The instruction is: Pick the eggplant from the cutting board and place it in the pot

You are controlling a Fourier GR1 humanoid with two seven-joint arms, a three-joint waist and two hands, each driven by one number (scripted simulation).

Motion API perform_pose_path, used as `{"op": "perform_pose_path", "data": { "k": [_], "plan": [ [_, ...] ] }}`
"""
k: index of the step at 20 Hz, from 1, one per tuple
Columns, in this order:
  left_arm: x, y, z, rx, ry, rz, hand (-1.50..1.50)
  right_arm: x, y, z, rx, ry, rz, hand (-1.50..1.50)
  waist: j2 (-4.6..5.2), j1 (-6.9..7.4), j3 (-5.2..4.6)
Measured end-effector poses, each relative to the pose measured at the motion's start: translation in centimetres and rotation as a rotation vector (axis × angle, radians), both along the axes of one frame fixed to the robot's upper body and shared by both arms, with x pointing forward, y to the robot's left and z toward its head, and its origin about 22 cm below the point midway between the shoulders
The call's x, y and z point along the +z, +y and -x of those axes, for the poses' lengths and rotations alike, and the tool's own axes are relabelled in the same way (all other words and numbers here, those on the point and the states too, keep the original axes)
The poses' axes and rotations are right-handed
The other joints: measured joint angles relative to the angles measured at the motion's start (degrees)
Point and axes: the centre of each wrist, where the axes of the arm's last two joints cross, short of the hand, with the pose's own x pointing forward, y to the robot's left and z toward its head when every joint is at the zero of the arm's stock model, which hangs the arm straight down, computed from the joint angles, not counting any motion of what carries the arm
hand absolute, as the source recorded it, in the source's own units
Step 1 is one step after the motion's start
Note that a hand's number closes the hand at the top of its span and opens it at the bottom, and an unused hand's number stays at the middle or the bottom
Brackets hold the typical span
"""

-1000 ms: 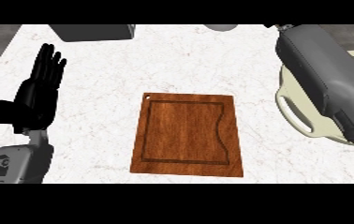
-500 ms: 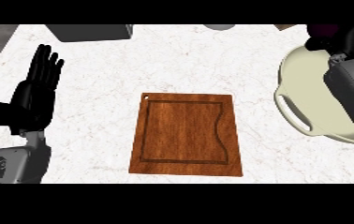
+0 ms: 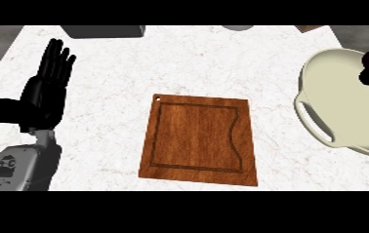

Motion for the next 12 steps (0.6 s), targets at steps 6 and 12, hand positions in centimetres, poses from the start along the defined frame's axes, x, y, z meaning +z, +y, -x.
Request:
{"op": "perform_pose_path", "data": {
  "k": [6, 12],
  "plan": [
    [0.0, -0.6, -0.2, -0.015, -0.002, -0.001, 0.0, -2.7, -2.3, 1.7, -0.058, 0.026, -0.212, -1.5, 0.32, 0.79, 0.07],
    [0.0, -0.9, -0.3, -0.016, -0.002, -0.002, 0.0, -4.8, -3.8, 2.7, 0.046, 0.002, -0.362, -1.5, 0.44, 1.34, 0.09]
  ]
}}
